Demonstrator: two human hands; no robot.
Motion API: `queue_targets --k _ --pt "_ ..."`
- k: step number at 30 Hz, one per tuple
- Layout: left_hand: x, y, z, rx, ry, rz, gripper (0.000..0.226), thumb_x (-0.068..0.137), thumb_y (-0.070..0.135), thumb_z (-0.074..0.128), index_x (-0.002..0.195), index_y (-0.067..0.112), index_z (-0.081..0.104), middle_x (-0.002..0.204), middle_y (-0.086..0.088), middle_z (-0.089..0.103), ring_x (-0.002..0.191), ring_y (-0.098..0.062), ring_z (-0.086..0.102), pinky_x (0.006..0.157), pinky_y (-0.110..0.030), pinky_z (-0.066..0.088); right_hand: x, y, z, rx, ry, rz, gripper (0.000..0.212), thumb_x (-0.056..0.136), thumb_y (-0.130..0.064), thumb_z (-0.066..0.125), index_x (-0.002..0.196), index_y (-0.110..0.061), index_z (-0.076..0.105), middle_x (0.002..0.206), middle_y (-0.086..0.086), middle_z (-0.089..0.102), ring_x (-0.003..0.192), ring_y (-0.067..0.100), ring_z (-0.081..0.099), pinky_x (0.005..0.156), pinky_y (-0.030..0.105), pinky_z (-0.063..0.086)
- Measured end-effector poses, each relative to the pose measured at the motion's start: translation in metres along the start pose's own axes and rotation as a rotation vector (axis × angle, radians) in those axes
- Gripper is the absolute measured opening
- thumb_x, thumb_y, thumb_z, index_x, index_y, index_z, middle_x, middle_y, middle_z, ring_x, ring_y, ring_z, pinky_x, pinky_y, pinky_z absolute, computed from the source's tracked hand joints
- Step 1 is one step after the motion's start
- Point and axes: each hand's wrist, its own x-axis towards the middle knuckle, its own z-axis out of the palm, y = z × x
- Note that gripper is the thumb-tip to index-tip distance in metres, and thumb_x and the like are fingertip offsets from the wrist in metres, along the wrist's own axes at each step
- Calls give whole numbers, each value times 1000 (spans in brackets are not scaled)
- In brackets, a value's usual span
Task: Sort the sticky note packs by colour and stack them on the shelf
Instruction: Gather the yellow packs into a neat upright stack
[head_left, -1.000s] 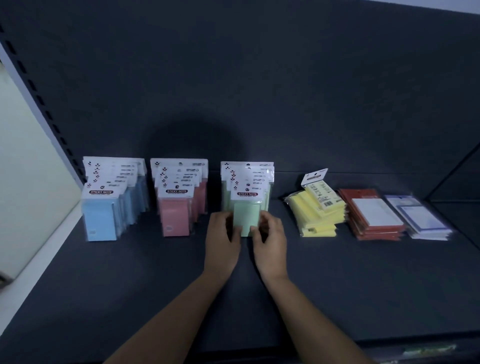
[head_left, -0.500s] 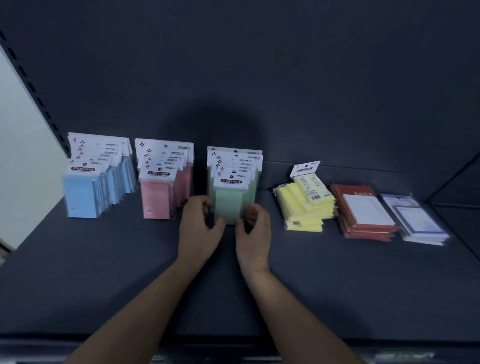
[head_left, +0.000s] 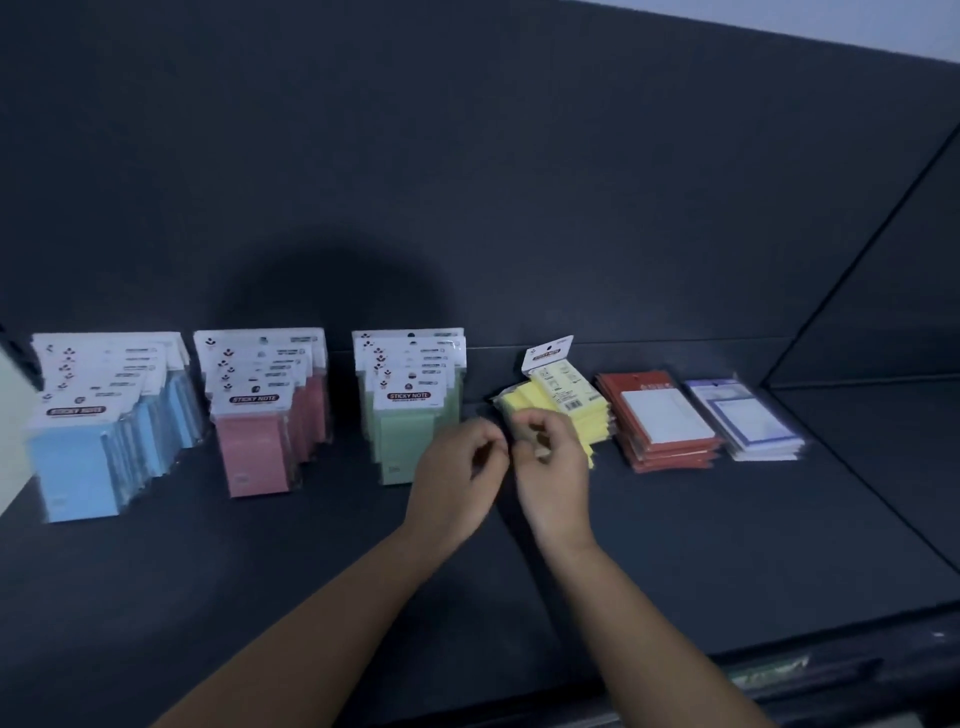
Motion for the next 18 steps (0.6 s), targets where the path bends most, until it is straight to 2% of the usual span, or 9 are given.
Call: queue_targets --k 3,6,9,13,18 --pt "11 4 21 -15 -130 -58 18 94 15 51 99 5 65 94 -6 61 93 -22 56 84 -34 42 19 -2 -23 -242 84 -121 28 80 7 50 94 -14 62 101 -5 54 103 16 47 86 11 31" --pt "13 15 39 0 -239 -155 30 96 18 45 120 5 58 120 -12 54 113 -28 47 99 -37 36 39 7 -43 -473 57 -91 22 85 -4 56 106 -6 63 114 7 57 112 26 48 96 25 33" --pt "20 19 45 79 -282 -156 38 94 16 47 132 9 48 135 -7 45 122 -26 39 103 -34 31 52 13 -44 -613 -43 -40 32 85 -17 61 115 -6 61 123 11 55 118 28 46 101 36 34" --pt "30 19 51 109 -237 -257 42 89 10 50 131 7 48 138 -10 43 121 -28 40 103 -37 34 59 21 -46 -708 -76 -75 40 84 -25 63 121 -12 57 126 7 53 121 25 41 99 33 34" --pt "37 27 65 93 -32 -363 34 90 20 53 122 11 58 127 -9 48 118 -24 39 99 -30 32 73 25 -60 -634 -105 -111 39 79 -22 67 117 -14 57 113 6 57 110 22 44 89 29 38"
